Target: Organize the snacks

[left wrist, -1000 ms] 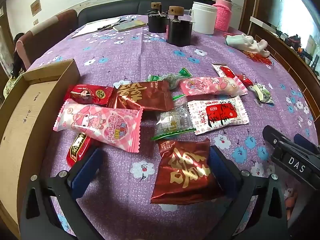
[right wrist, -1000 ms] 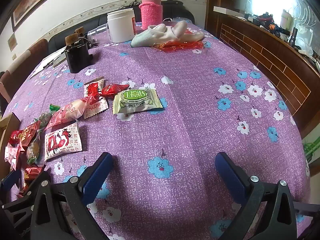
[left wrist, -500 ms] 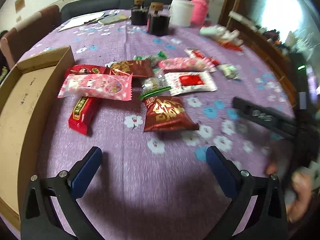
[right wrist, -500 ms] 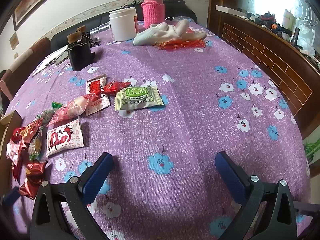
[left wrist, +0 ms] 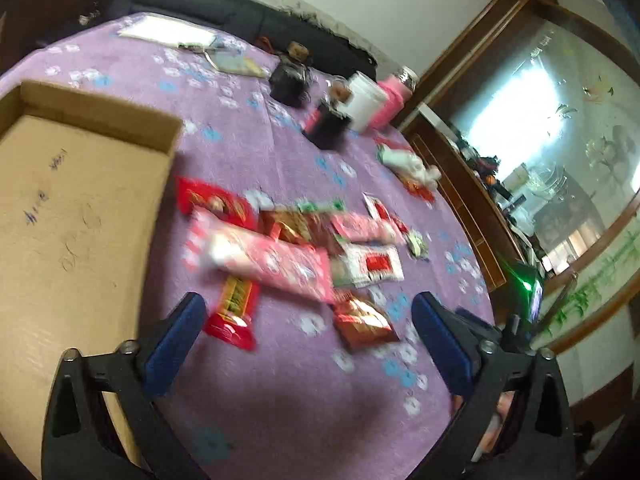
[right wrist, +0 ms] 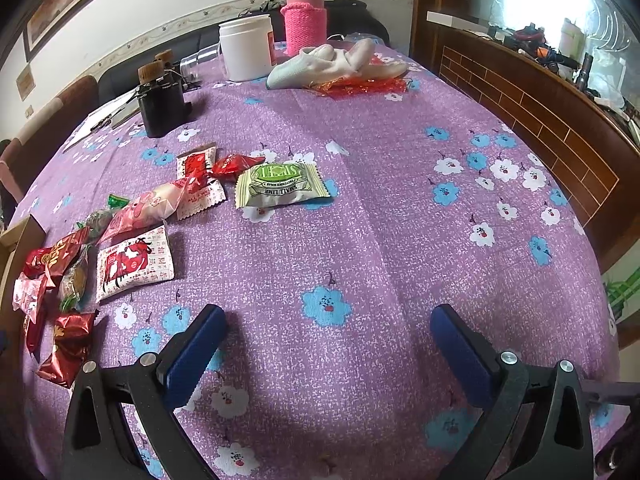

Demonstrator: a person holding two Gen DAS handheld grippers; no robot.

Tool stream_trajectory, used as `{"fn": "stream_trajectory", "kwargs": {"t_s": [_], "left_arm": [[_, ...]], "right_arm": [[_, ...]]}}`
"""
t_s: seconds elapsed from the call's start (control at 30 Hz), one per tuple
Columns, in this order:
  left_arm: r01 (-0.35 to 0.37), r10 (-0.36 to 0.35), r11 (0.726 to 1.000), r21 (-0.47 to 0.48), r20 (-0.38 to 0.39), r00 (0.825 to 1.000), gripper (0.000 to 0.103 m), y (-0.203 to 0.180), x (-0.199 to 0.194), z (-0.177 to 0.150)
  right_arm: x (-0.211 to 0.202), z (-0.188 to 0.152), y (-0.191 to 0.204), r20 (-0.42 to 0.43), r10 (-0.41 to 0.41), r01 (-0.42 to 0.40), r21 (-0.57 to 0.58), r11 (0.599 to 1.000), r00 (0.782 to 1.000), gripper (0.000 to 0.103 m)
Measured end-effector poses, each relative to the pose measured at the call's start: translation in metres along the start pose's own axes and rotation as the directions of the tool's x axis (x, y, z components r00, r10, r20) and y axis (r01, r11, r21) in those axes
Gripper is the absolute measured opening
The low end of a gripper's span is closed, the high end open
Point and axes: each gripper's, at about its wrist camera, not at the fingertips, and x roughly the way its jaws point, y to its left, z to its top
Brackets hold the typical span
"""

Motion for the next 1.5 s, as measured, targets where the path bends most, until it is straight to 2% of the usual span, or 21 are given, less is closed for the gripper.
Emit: {"fn": "stream_trajectory", "kwargs": {"t_s": [0.17,0.3,0.5,0.57,0.63,0.7,0.83,0.97,1.0,1.03,1.1,1.13,1.17,1.23,1.27,1.3,1.33,1.37,1.4,1.47,1.5], "left_arm": [[-0.065,0.066,0.998,-0.027,0.064,0.996,0.101,0.014,-0.014,0.011],[-0.079,0.082,0.996,-0.044,0.055,0.995,0.101,0.028,-0.018,0.018],[-0.126,0.123,0.992,0.009,0.140,0.982,0.101,0.000,-0.062,0.008],[-0.161,0.159,0.987,-0.006,0.173,0.972,0.101,-0.008,-0.079,0.002],[-0.199,0.195,0.980,0.018,0.122,0.973,0.101,-0.016,-0.087,-0.003],[-0.201,0.197,0.979,0.028,0.104,0.975,0.101,-0.017,-0.098,-0.010],[-0.224,0.229,0.973,-0.046,0.149,0.962,0.101,-0.003,-0.128,-0.021],[-0.223,0.230,0.973,-0.060,0.177,0.957,0.101,0.007,-0.150,-0.026],[-0.214,0.224,0.974,-0.073,0.185,0.957,0.101,0.011,-0.155,-0.027],[-0.202,0.216,0.975,-0.087,0.188,0.958,0.101,0.013,-0.156,-0.027],[-0.186,0.206,0.976,-0.115,0.201,0.958,0.101,0.022,-0.160,-0.028],[-0.192,0.214,0.974,-0.122,0.208,0.954,0.101,0.024,-0.161,-0.028],[-0.202,0.225,0.971,-0.126,0.217,0.950,0.101,0.026,-0.163,-0.029],[-0.210,0.237,0.968,-0.137,0.224,0.945,0.101,0.032,-0.167,-0.032],[-0.205,0.233,0.969,-0.140,0.226,0.946,0.101,0.035,-0.168,-0.032],[-0.206,0.234,0.969,-0.140,0.229,0.945,0.101,0.039,-0.172,-0.033],[-0.213,0.241,0.967,-0.140,0.232,0.942,0.101,0.042,-0.175,-0.034],[-0.221,0.249,0.965,-0.139,0.238,0.939,0.101,0.045,-0.179,-0.035],[-0.231,0.260,0.963,-0.139,0.250,0.933,0.101,0.050,-0.185,-0.036],[-0.243,0.274,0.959,-0.145,0.265,0.924,0.101,0.056,-0.192,-0.037],[-0.244,0.278,0.958,-0.151,0.270,0.922,0.101,0.060,-0.196,-0.038]], "right_arm": [[0.000,0.000,0.000,0.000,0.000,0.000,0.000,1.000,1.000,0.103],[0.000,0.000,0.000,0.001,0.001,-0.001,-0.001,1.000,1.000,0.103],[0.000,0.000,-0.001,-0.007,0.006,-0.006,-0.006,1.000,1.000,0.103],[0.001,0.003,-0.003,-0.036,0.020,-0.020,-0.002,1.000,0.999,0.103],[0.001,0.006,-0.002,-0.075,0.019,-0.020,-0.006,1.000,0.997,0.103],[0.000,0.005,-0.001,-0.110,0.015,-0.017,-0.018,1.000,0.994,0.103],[-0.006,-0.001,0.003,-0.151,0.004,-0.011,-0.046,0.999,0.989,0.103],[-0.021,-0.007,0.022,-0.206,-0.033,0.001,-0.153,0.988,0.978,0.101],[-0.028,-0.006,0.026,-0.193,-0.020,-0.012,-0.164,0.986,0.981,0.098],[-0.047,-0.003,0.038,-0.141,0.039,-0.065,-0.181,0.981,0.989,0.097],[-0.075,0.002,0.056,-0.059,0.146,-0.155,-0.200,0.967,0.987,0.098],[-0.088,0.004,0.069,-0.018,0.217,-0.216,-0.217,0.952,0.976,0.098],[-0.100,0.007,0.088,0.016,0.301,-0.287,-0.255,0.923,0.954,0.099],[-0.104,0.013,0.120,0.027,0.322,-0.297,-0.321,0.899,0.946,0.096],[-0.100,0.018,0.144,0.022,0.314,-0.285,-0.365,0.886,0.949,0.087],[-0.094,0.022,0.155,-0.006,0.329,-0.307,-0.379,0.873,0.944,0.062],[-0.080,0.029,0.173,-0.070,0.362,-0.361,-0.372,0.855,0.929,0.047],[-0.069,0.033,0.183,-0.111,0.375,-0.389,-0.357,0.850,0.921,0.026],[-0.056,0.038,0.195,-0.140,0.375,-0.400,-0.349,0.848,0.916,0.020],[-0.038,0.042,0.212,-0.148,0.363,-0.392,-0.355,0.849,0.920,0.021],[-0.031,0.042,0.218,-0.168,0.373,-0.409,-0.347,0.844,0.912,0.023]]}}
